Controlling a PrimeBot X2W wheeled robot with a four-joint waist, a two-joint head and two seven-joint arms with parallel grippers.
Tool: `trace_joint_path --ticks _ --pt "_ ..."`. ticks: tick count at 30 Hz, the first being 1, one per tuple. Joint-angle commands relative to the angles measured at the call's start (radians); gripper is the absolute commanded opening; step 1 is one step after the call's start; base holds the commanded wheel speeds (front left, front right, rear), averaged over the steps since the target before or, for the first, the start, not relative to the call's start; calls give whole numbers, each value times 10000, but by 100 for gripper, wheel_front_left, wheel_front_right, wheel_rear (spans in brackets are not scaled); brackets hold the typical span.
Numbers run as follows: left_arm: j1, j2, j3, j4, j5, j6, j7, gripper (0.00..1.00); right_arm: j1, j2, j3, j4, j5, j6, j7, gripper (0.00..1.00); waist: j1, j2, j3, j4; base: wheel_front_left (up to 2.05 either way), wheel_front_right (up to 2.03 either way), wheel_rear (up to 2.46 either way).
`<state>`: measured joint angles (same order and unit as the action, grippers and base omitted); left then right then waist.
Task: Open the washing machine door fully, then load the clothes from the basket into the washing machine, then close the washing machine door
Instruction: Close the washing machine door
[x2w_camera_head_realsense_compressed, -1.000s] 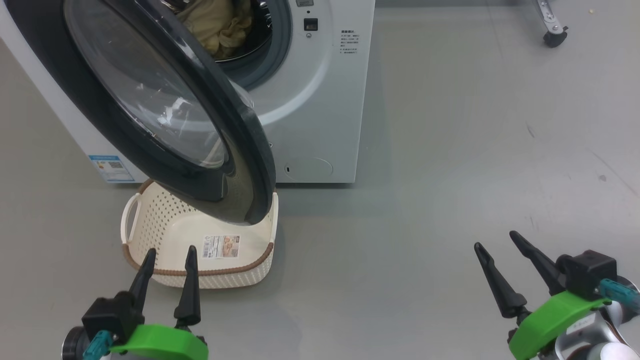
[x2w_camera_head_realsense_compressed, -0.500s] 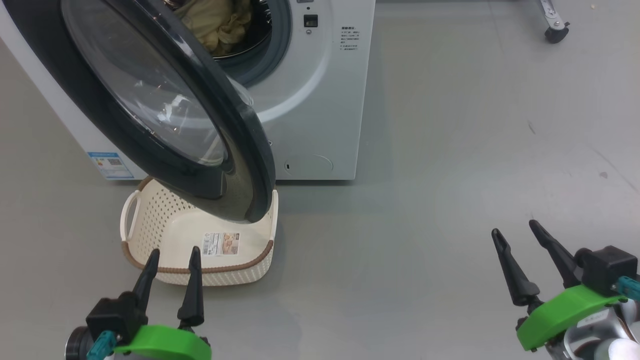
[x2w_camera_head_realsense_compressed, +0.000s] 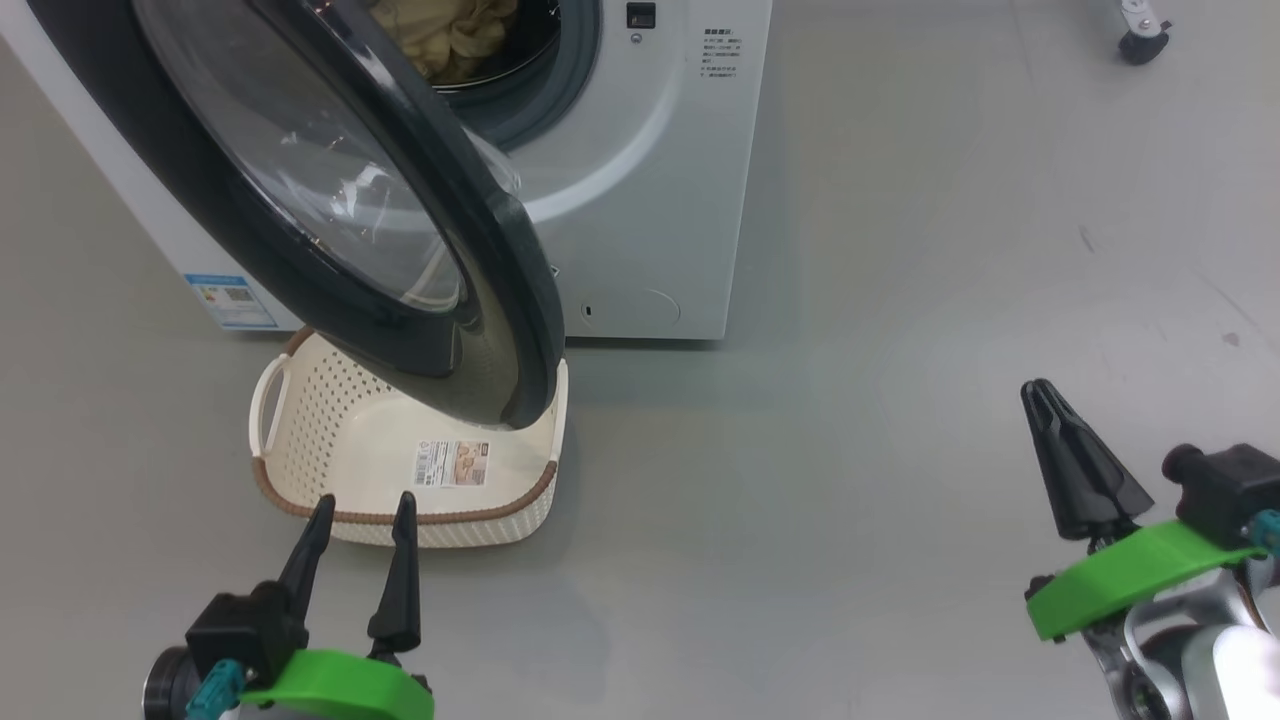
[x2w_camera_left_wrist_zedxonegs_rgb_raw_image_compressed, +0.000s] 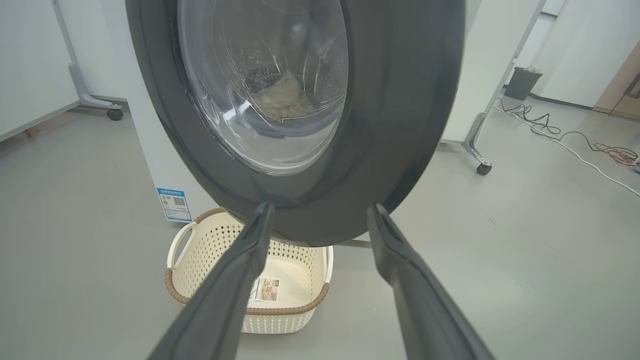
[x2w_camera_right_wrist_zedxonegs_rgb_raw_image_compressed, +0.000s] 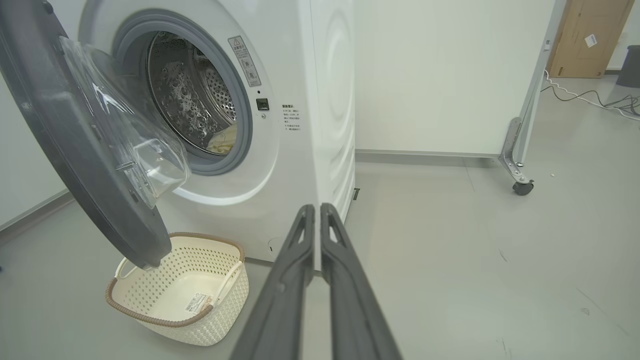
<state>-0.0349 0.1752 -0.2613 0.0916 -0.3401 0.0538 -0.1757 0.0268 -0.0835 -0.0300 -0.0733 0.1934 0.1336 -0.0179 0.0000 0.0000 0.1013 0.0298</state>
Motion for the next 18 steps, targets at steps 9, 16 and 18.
trace_joint_path --ticks 9,16,18 --pt "-861 56 183 -227 -4 6 -179 100 -2371 -418 1571 -735 230 -29 -281 0 0 0 353 670 0 0 0" --pt "-1164 -234 -38 10 -102 -84 -316 100 -3940 -383 3828 -204 1303 -29 -280 0 0 0 418 1480 0 0 0" --pt "-1226 -315 -122 102 -105 -110 -360 100 -4276 -379 4391 69 1525 -29 -292 0 0 0 411 1745 0 0 0"
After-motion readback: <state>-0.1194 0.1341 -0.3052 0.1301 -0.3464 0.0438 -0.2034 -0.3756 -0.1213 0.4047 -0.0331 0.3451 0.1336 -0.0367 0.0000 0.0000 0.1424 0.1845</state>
